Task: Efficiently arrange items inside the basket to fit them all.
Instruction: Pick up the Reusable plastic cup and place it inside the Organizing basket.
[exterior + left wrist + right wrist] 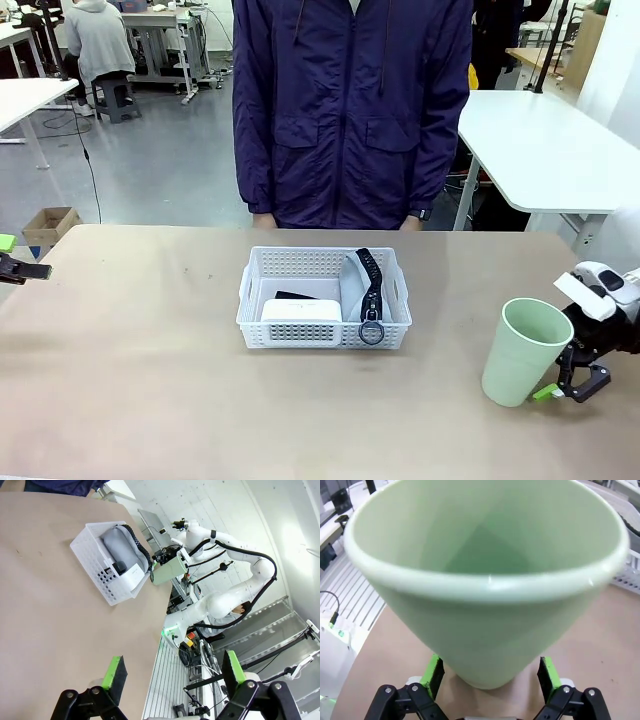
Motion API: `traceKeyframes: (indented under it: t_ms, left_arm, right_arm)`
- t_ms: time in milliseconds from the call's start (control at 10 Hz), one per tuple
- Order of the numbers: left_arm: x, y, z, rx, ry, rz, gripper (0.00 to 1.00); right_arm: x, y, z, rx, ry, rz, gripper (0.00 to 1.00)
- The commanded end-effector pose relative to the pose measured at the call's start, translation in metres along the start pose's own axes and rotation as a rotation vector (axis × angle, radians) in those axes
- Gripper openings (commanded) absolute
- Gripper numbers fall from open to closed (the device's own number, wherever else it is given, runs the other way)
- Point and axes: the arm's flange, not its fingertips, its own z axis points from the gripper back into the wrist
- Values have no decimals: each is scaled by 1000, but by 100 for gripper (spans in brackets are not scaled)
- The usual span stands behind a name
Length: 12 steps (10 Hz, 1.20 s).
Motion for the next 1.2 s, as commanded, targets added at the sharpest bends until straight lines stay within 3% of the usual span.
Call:
traceKeyframes:
  t_ms: [0,200,500,1100]
  left_arm:
    - [-1,-3,-3,5,3,6,100]
    - [-1,-3,-3,5,3,6,100]
    - [-1,-3,-3,5,3,6,100]
    - [-1,-3,-3,5,3,6,100]
  right_arm:
    - [-40,22,-22,55,-38,71,100]
    - [-36,23,-22,19,-128,52,100]
    - [-38,21,-18,63,-322,40,100]
    - [-45,17,-11,78,-444,25,100]
